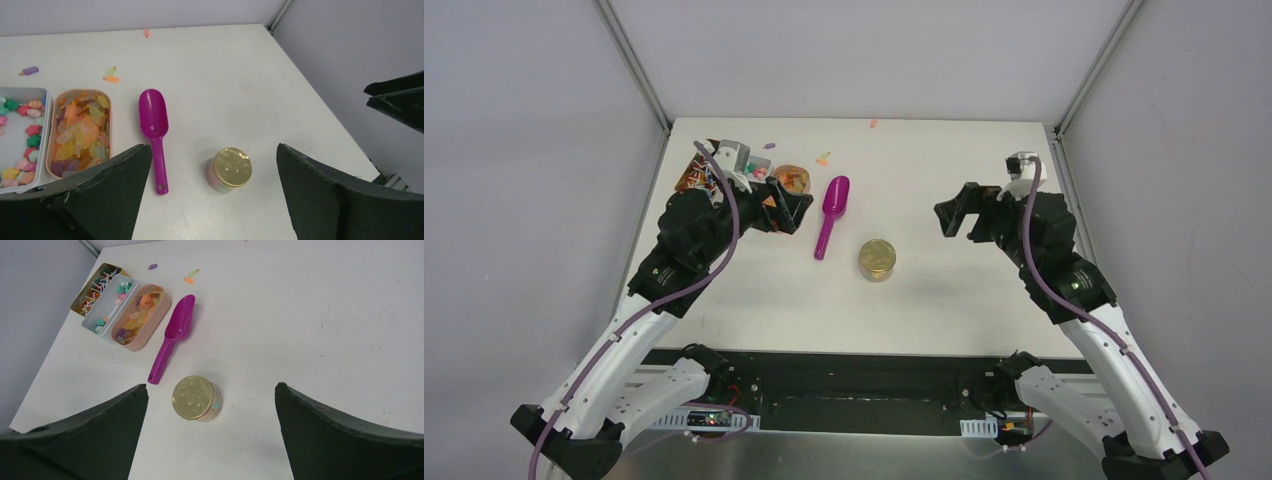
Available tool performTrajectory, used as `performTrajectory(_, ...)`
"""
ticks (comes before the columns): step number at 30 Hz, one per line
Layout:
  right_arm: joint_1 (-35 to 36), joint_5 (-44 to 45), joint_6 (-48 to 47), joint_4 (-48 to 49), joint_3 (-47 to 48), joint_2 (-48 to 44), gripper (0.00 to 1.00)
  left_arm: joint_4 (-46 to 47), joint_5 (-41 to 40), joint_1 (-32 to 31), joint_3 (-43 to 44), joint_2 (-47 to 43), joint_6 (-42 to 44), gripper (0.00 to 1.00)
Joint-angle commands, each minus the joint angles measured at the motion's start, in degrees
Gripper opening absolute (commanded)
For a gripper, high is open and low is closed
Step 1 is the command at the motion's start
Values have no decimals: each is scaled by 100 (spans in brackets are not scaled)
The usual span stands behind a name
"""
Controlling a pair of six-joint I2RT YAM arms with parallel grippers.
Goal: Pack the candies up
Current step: Reset both arms
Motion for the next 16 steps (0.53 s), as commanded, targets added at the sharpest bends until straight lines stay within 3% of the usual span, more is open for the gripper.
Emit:
performTrajectory(1,-14,167,165,222,-176,-301,100,-80,43,18,-121,-115,-78,99)
performTrajectory(16,-12,224,388,67,-116,-296,100,-125,-2,14,-218,-368,-87,99)
